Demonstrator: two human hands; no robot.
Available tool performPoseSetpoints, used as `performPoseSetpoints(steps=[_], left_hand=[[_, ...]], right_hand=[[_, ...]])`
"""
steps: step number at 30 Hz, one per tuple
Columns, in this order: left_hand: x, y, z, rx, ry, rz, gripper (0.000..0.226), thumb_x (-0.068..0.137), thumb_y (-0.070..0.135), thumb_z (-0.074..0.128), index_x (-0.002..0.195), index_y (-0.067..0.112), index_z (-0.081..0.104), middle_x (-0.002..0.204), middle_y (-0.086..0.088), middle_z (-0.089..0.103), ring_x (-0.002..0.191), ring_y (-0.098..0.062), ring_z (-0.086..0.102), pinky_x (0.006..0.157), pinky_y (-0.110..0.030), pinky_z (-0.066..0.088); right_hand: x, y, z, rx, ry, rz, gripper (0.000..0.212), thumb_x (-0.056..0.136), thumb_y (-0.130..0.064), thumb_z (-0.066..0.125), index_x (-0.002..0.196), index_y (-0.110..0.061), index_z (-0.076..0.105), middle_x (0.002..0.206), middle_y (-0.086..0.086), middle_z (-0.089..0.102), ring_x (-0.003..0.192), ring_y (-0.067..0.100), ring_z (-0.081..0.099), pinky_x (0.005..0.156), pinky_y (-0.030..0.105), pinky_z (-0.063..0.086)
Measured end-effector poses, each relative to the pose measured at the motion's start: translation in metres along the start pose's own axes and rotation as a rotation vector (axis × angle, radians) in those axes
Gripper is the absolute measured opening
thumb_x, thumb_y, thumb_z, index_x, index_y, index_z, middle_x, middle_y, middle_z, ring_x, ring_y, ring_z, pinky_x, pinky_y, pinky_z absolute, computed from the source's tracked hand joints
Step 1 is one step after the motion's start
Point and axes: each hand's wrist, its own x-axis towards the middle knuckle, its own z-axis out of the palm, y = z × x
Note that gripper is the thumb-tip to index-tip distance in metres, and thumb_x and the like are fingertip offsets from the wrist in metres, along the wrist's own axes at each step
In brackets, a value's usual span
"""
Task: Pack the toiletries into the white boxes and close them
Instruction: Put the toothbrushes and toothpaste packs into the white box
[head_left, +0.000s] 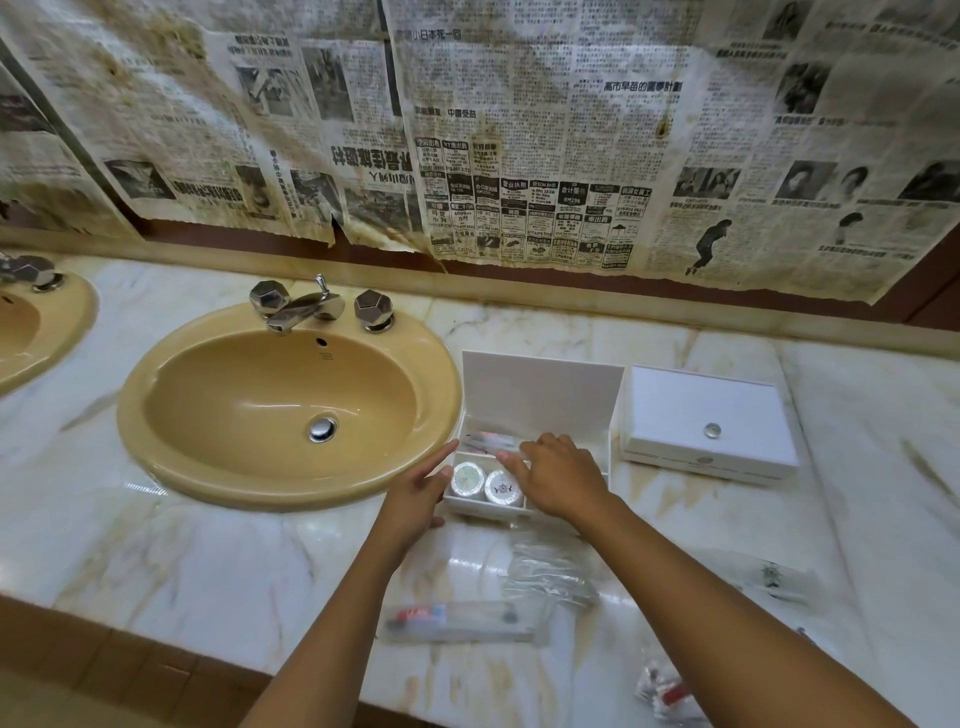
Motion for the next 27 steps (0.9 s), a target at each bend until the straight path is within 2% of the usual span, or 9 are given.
performPoseSetpoints(steps=[2,5,7,9,13,16,18,21,27], left_hand=[[0.0,0.0,0.0,0.003,0.001,0.003,0.037,0.098,0.033,0.05,0.104,0.069,0.056,0.098,0.002,0.05,0.091,-0.015,0.053,0.068,-0.027,0.052],[-0.001,0.001,0.0,0.005,0.001,0.001,0.036,0.098,0.033,0.05,0.105,0.068,0.057,0.098,0.002,0.048,0.09,-0.014,0.052,0.068,-0.027,0.052],[0.0,0.0,0.0,0.006,0.007,0.002,0.036,0.098,0.032,0.05,0.107,0.067,0.057,0.096,0.001,0.048,0.088,-0.014,0.051,0.068,-0.027,0.053],[0.0,-0.001,0.0,-0.003,0.014,0.0,0.036,0.098,0.03,0.05,0.109,0.063,0.058,0.092,0.0,0.051,0.087,-0.014,0.051,0.069,-0.028,0.054],[0.002,-0.002,0.0,-0.013,0.008,-0.001,0.036,0.098,0.029,0.05,0.111,0.061,0.059,0.081,0.0,0.051,0.081,-0.015,0.05,0.076,-0.037,0.056],[0.0,0.0,0.0,0.003,0.01,-0.009,0.035,0.098,0.032,0.05,0.108,0.064,0.058,0.089,0.0,0.053,0.086,-0.015,0.053,0.072,-0.033,0.055],[-0.001,0.001,0.0,0.013,0.009,-0.012,0.034,0.098,0.034,0.05,0.108,0.065,0.057,0.091,-0.002,0.051,0.089,-0.015,0.053,0.069,-0.029,0.054],[-0.001,0.002,0.0,0.014,0.012,-0.015,0.032,0.099,0.033,0.05,0.113,0.061,0.056,0.086,-0.003,0.049,0.088,-0.016,0.052,0.068,-0.028,0.052],[-0.002,0.002,0.0,0.011,0.018,-0.017,0.031,0.098,0.033,0.051,0.114,0.059,0.057,0.079,-0.001,0.045,0.084,-0.015,0.049,0.074,-0.033,0.055]], right_hand=[[-0.001,-0.002,-0.002,0.019,0.022,0.012,0.061,0.098,-0.058,0.023,0.129,-0.017,0.055,0.13,0.009,0.052,0.123,0.027,0.042,0.1,0.044,0.035],[-0.009,-0.011,-0.006,0.054,0.183,-0.015,0.049,0.099,-0.049,0.034,0.129,-0.018,0.055,0.128,0.007,0.054,0.122,0.026,0.043,0.102,0.041,0.035],[-0.019,-0.024,-0.01,0.095,0.284,-0.093,0.038,0.097,-0.038,0.044,0.127,-0.019,0.057,0.124,0.004,0.056,0.118,0.024,0.046,0.098,0.038,0.036],[-0.034,-0.04,-0.014,0.134,0.314,-0.194,0.03,0.092,-0.026,0.049,0.119,-0.017,0.061,0.118,0.004,0.06,0.112,0.025,0.051,0.093,0.037,0.041],[-0.067,-0.063,-0.004,0.117,0.122,-0.304,0.023,0.089,-0.019,0.048,0.102,-0.014,0.066,0.104,0.007,0.064,0.096,0.03,0.06,0.076,0.035,0.047],[-0.078,-0.067,0.022,-0.012,-0.053,-0.39,0.023,0.087,-0.019,0.052,0.104,-0.009,0.065,0.106,0.012,0.064,0.098,0.034,0.06,0.076,0.037,0.049],[-0.083,-0.067,0.038,-0.07,-0.134,-0.43,0.025,0.088,-0.02,0.053,0.106,-0.006,0.062,0.107,0.014,0.06,0.099,0.035,0.057,0.069,0.037,0.042],[-0.087,-0.066,0.052,-0.125,-0.182,-0.474,0.022,0.087,-0.013,0.055,0.107,-0.003,0.059,0.107,0.018,0.056,0.099,0.037,0.054,0.065,0.035,0.031],[-0.089,-0.066,0.056,-0.162,-0.222,-0.469,0.019,0.086,-0.001,0.052,0.103,0.002,0.059,0.108,0.021,0.056,0.099,0.039,0.055,0.066,0.035,0.031]])
